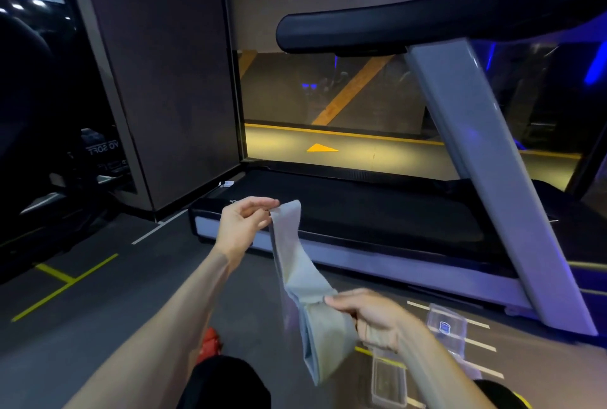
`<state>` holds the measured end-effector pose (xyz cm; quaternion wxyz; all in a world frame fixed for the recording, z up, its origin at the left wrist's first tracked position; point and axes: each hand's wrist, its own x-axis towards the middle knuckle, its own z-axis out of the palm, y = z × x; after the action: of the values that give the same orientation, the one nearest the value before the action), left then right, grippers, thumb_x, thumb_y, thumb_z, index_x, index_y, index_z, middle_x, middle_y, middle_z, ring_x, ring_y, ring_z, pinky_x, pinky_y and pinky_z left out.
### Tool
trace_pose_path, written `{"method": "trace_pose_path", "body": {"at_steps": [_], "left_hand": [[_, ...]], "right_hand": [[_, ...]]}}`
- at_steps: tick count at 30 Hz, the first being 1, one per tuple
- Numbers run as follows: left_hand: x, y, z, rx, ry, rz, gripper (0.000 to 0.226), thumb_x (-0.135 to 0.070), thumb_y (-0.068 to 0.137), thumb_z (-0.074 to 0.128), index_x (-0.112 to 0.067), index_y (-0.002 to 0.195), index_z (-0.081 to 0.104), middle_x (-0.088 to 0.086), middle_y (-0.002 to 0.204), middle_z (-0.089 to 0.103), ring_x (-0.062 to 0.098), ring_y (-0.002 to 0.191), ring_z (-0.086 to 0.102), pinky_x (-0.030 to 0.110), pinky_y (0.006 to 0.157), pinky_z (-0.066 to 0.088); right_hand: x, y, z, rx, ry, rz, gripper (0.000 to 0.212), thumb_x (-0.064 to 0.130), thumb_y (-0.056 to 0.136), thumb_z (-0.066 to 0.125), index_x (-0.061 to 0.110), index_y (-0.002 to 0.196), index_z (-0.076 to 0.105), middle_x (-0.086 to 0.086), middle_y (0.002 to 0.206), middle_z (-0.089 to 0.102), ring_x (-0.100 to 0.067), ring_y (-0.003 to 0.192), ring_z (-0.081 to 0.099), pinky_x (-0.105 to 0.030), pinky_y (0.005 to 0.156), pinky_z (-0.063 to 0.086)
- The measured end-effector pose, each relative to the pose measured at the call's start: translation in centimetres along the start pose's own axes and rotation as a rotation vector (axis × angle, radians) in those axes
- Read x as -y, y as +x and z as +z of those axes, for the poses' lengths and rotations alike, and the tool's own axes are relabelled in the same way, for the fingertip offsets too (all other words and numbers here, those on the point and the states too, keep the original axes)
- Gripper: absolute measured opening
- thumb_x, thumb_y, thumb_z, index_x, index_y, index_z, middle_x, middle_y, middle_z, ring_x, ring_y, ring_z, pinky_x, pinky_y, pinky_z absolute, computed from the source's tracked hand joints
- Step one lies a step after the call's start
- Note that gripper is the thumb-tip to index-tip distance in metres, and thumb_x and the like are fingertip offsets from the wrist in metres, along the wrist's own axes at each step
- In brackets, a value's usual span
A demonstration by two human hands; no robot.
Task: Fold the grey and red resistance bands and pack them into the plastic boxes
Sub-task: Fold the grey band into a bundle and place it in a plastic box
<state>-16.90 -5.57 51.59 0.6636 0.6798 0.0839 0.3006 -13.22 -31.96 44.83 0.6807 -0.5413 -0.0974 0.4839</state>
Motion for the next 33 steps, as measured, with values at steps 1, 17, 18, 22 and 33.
{"method": "trace_pose_path", "body": {"at_steps": [1,17,18,22,33], "left_hand": [[-0.1,-0.2,0.1,0.005,-0.022,0.007,0.022,0.007,0.095,0.06,-0.007,0.099,0.076,0.006,0.104,0.079,0.02,0.107,0.073,0.03,0.088,0.058],[-2.5,-2.1,1.3,0.164,0.042,0.197,0.015,0.006,0.087,0.073,-0.006,0.096,0.073,0.006,0.103,0.079,0.022,0.102,0.075,0.03,0.091,0.058],[-2.7,-2.2,1.3,0.177,0.041,0.202,0.015,0.006,0.087,0.073,-0.005,0.097,0.073,0.007,0.103,0.079,0.023,0.102,0.075,0.031,0.091,0.058],[-3.2,-2.8,1.2,0.212,0.054,0.216,0.015,0.007,0.087,0.072,-0.003,0.098,0.073,0.007,0.102,0.079,0.023,0.101,0.075,0.032,0.09,0.059],[-3.4,-3.4,1.0,0.298,0.28,0.348,0.022,0.006,0.085,0.076,-0.015,0.093,0.077,0.001,0.095,0.079,0.019,0.091,0.076,0.035,0.087,0.059]], "right_hand": [[1.0,0.3,0.6,0.006,-0.004,-0.019,0.035,0.002,0.084,0.072,-0.014,0.115,0.07,-0.029,0.116,0.07,-0.026,0.09,0.076,-0.034,0.082,0.062],[10.7,1.8,6.2,-0.186,-0.284,-0.315,0.024,0.02,0.098,0.068,0.003,0.114,0.075,-0.009,0.097,0.077,-0.018,0.084,0.07,-0.034,0.081,0.058],[10.7,1.8,6.2,-0.174,-0.27,-0.313,0.023,0.02,0.098,0.068,0.005,0.114,0.075,-0.01,0.1,0.078,-0.018,0.086,0.071,-0.037,0.084,0.058],[10.7,1.5,6.2,-0.158,-0.237,-0.32,0.024,0.02,0.098,0.068,0.004,0.114,0.075,-0.013,0.103,0.076,-0.02,0.089,0.069,-0.043,0.09,0.057],[11.0,1.0,6.4,-0.193,-0.276,-0.241,0.024,0.016,0.094,0.072,-0.001,0.11,0.075,-0.007,0.083,0.072,-0.015,0.07,0.067,-0.032,0.063,0.058]]}}
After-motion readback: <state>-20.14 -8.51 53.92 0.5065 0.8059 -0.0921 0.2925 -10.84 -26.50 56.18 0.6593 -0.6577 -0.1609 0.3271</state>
